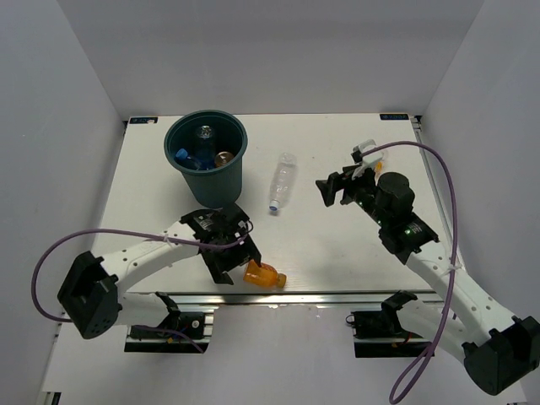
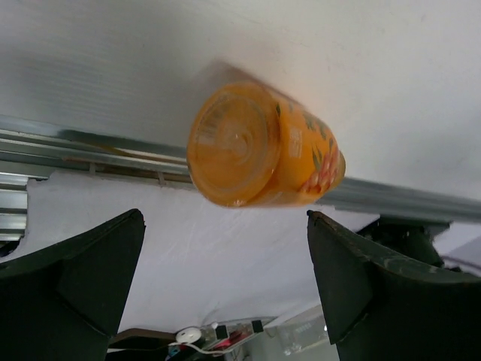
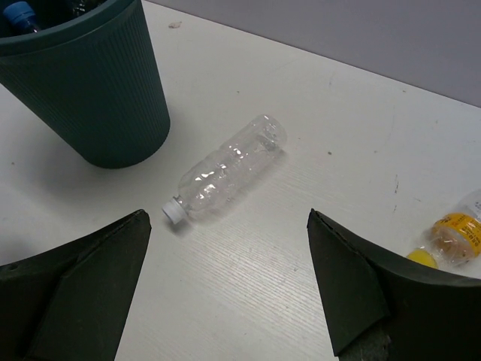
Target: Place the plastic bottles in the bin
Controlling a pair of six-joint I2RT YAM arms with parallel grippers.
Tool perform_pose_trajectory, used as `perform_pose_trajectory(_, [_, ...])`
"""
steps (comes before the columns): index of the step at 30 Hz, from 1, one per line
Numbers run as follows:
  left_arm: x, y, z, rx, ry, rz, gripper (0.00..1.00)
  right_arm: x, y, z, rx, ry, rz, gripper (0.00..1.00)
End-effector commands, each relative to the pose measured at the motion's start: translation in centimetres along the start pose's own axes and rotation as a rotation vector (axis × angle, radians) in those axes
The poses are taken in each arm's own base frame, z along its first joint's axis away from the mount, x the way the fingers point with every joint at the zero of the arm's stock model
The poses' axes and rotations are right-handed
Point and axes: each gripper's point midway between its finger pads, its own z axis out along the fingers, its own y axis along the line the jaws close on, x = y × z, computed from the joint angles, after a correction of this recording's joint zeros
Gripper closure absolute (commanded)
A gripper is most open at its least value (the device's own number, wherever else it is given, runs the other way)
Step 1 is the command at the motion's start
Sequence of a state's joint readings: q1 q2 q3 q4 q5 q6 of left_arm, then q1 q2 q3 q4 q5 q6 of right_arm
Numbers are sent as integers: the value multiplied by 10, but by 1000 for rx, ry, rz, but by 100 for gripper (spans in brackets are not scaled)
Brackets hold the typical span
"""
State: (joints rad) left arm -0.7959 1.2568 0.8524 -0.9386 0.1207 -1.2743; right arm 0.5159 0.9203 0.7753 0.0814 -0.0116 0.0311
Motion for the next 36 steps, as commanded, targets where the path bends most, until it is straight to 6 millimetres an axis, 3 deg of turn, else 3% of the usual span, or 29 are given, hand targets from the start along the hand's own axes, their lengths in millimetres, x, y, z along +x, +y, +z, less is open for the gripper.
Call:
perform_pose_trajectory(1, [-13,-17,-2,-22,-68,-66,2,-11,-7,-3,36,-62,12,10])
perform_pose_trajectory(3, [-20,-22,-1,-81,-114,-57,2,-11,-12,-4,66,-60,13,11])
perform_pose_trajectory(6, [-14,-14,5,-171,-123,-70,2,-12,-19,-9,108,-60,14,11])
perform_pose_trajectory(11, [-5,-15,21,-180,-86,-114,2,-17,-23,-18,133,-91,7,11])
perform_pose_trajectory(15, [4,-15,19,-255,-78,-86,2,-22,-34,-27,200,-123,3,11])
perform_pose_trajectory(26, [20,-26,52,-360,-42,13,2,-32,-34,-44,206,-189,-5,11])
perform_pose_trajectory(33, [27,-32,58,-349,-28,41,2,-32,-35,-46,211,-198,-5,11])
perform_pose_trajectory(36, [28,-33,60,-346,-27,50,9,-32,-35,-46,210,-198,-4,11])
